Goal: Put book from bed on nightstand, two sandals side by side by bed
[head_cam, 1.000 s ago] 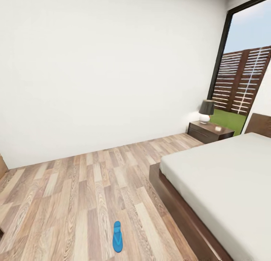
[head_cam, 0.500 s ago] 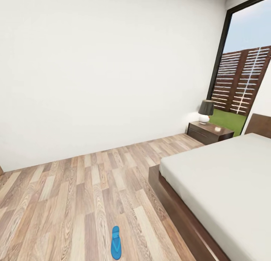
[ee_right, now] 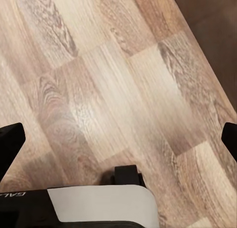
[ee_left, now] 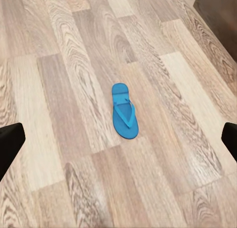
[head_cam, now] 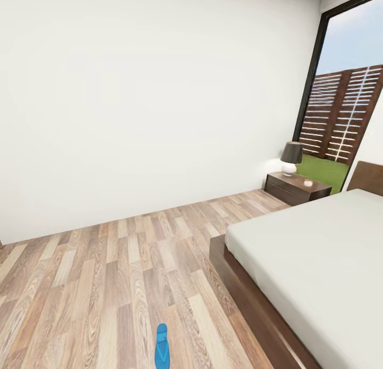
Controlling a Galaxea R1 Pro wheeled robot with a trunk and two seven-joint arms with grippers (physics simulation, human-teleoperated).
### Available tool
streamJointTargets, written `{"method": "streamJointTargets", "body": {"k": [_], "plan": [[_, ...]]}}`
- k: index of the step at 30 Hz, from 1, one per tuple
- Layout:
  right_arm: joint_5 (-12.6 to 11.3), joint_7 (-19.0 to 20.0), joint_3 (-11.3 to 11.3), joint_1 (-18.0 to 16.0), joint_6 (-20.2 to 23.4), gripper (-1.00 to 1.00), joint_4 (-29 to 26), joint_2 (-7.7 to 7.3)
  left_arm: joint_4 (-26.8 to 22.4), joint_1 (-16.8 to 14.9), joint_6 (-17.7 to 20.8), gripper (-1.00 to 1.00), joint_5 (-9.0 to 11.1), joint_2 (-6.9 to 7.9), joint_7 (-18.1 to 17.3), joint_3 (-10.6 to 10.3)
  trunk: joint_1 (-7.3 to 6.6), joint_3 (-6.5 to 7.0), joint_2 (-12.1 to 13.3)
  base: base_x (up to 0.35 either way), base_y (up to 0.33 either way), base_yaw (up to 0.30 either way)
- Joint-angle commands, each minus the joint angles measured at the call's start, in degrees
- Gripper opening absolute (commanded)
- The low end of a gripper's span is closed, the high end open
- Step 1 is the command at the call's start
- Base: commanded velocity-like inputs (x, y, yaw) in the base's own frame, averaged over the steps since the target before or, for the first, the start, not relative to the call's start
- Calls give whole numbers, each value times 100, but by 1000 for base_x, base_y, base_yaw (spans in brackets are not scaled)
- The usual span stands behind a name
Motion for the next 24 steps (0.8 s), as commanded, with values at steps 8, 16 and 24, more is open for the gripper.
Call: {"method": "streamJointTargets", "body": {"k": [8,16,24], "plan": [[3,10,-11,-2,-12,100,6,2,-1,-1,-12,100,31,-1,3,-1,0,-5,-3,56,-50,0],[12,7,-11,-2,-12,100,7,2,-3,-1,-12,100,31,-1,5,-1,0,-5,-3,77,-70,0],[13,7,-11,-2,-12,100,7,2,-2,-1,-12,100,31,-1,5,-1,0,-5,-3,159,-55,0]]}}
